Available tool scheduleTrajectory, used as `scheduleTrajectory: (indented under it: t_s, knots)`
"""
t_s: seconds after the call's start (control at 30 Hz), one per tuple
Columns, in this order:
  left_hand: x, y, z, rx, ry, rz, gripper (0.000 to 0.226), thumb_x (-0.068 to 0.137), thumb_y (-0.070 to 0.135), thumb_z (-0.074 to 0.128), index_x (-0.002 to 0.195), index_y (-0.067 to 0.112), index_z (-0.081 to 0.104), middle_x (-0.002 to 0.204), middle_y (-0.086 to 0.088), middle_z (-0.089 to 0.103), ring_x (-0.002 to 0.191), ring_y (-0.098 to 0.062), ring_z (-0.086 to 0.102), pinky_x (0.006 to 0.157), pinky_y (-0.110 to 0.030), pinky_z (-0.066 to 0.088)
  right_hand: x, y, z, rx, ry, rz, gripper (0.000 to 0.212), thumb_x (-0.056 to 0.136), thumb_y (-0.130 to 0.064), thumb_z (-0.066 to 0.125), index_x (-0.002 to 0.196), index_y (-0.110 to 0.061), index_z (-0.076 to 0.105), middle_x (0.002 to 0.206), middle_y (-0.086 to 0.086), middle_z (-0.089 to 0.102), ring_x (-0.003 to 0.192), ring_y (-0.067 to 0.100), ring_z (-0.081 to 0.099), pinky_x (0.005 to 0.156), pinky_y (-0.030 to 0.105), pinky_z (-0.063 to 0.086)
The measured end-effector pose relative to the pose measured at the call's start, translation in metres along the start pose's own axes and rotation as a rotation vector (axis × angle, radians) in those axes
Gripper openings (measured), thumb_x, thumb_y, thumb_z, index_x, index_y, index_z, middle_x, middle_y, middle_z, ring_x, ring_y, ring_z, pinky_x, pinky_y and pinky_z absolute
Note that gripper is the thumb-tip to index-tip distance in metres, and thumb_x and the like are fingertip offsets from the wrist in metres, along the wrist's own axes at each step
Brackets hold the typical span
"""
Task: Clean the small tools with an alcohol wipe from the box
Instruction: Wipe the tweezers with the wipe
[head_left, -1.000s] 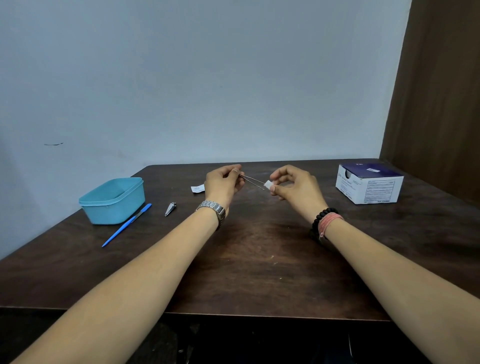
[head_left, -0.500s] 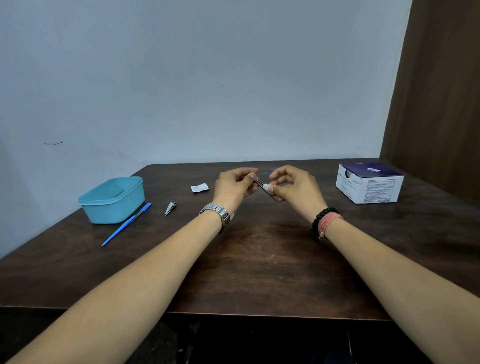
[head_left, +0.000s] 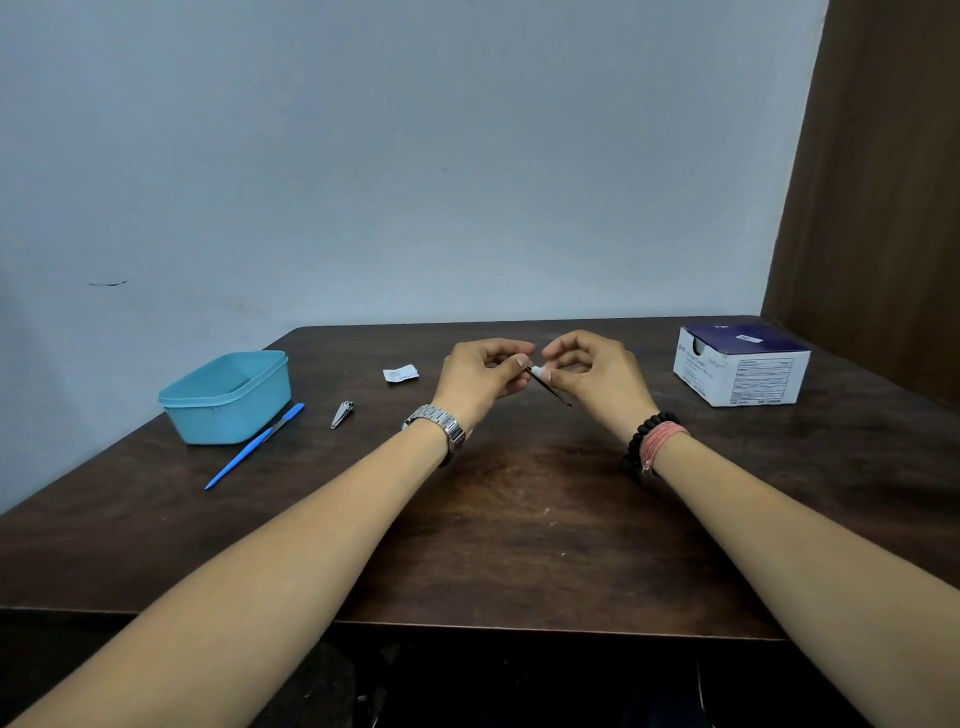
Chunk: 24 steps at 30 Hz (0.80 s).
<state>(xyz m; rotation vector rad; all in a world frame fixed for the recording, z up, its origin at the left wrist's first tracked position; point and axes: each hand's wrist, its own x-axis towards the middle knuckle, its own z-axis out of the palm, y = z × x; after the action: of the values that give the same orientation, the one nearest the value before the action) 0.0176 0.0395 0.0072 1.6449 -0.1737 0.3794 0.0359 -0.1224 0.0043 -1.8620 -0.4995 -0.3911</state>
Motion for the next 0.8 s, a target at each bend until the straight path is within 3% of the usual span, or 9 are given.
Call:
scheduleTrajectory:
  t_s: [0.33,0.63,0.8]
  knots:
    - [0.0031,0.0047,-0.0047,-0.051,0.080,-0.017,0.015,0.090,0.000,0.062,0.102,0.005,0.071,0.089,-0.011,0.068,0.073,-0.013,0.065,0.073,-0.021,0.058,-0.0002,-0.0041,-0.0005,0.082,0.024,0.018,0.017,0.077,-0.013,0.080,0.090,-0.014,0.068,0.078,-0.003,0.069,0.063,-0.003,0.060,0.062,0.009,0.048]
    - [0.0026,0.0025,-0.0042,-0.092,0.066,-0.015,0.017,0.088,0.000,0.065,0.102,0.006,0.070,0.090,-0.008,0.067,0.086,-0.016,0.067,0.077,-0.023,0.058,0.0000,-0.0034,-0.0001,0.062,0.026,0.009,0.018,0.078,-0.008,0.076,0.084,-0.022,0.067,0.079,-0.004,0.070,0.071,0.006,0.063,0.073,0.022,0.054]
    - [0.0002,0.0034,0.0002,-0.064,0.028,0.006,0.016,0.087,-0.001,0.065,0.100,0.007,0.071,0.090,-0.010,0.067,0.088,-0.016,0.068,0.079,-0.024,0.058,0.0003,-0.0034,0.0000,0.067,0.025,-0.004,0.018,0.077,-0.009,0.078,0.084,-0.023,0.067,0.079,-0.008,0.070,0.068,-0.001,0.062,0.068,0.015,0.049]
